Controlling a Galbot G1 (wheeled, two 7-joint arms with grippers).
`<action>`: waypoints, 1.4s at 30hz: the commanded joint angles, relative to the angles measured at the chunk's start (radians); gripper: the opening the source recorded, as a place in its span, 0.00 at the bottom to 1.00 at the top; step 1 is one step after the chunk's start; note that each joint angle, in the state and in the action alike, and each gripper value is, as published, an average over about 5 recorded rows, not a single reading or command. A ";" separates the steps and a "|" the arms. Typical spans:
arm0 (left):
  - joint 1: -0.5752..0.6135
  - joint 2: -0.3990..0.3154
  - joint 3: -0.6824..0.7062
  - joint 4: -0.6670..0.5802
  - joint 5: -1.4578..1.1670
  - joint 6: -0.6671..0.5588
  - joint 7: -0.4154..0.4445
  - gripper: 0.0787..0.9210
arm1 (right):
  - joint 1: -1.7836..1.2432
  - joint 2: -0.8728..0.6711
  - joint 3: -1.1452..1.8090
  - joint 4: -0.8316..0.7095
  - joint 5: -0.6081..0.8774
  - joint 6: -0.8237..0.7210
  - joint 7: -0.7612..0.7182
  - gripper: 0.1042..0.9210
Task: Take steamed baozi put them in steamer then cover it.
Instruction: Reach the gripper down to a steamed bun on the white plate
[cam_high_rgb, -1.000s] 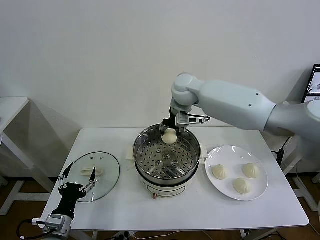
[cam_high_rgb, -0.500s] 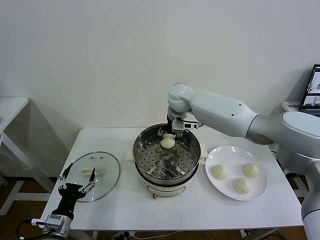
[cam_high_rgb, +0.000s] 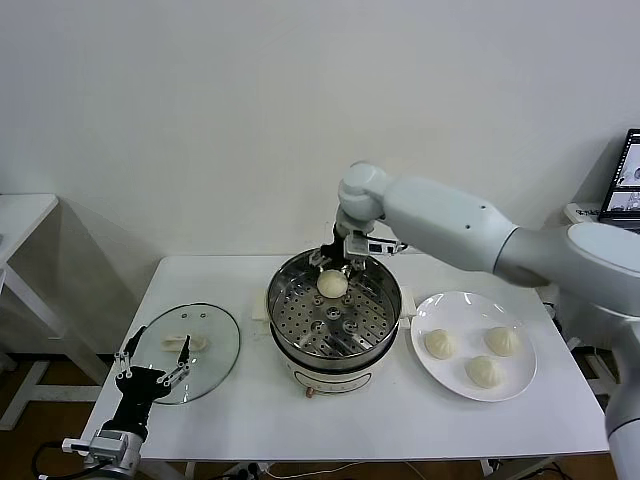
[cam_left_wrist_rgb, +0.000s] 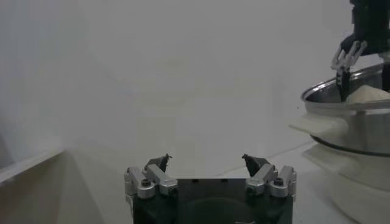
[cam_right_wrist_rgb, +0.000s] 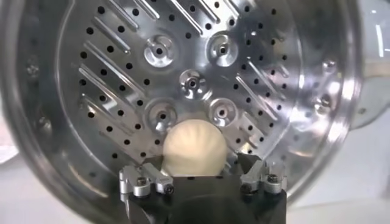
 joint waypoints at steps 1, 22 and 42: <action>0.006 -0.001 0.012 -0.013 0.014 0.000 -0.004 0.88 | 0.294 -0.306 -0.160 0.246 0.447 -0.289 -0.105 0.88; 0.023 -0.001 0.055 -0.037 0.039 -0.006 -0.012 0.88 | -0.265 -0.669 0.056 0.328 0.328 -0.893 -0.100 0.88; -0.012 -0.004 0.062 0.026 0.042 -0.005 -0.012 0.88 | -0.556 -0.503 0.290 0.132 0.212 -0.903 -0.002 0.88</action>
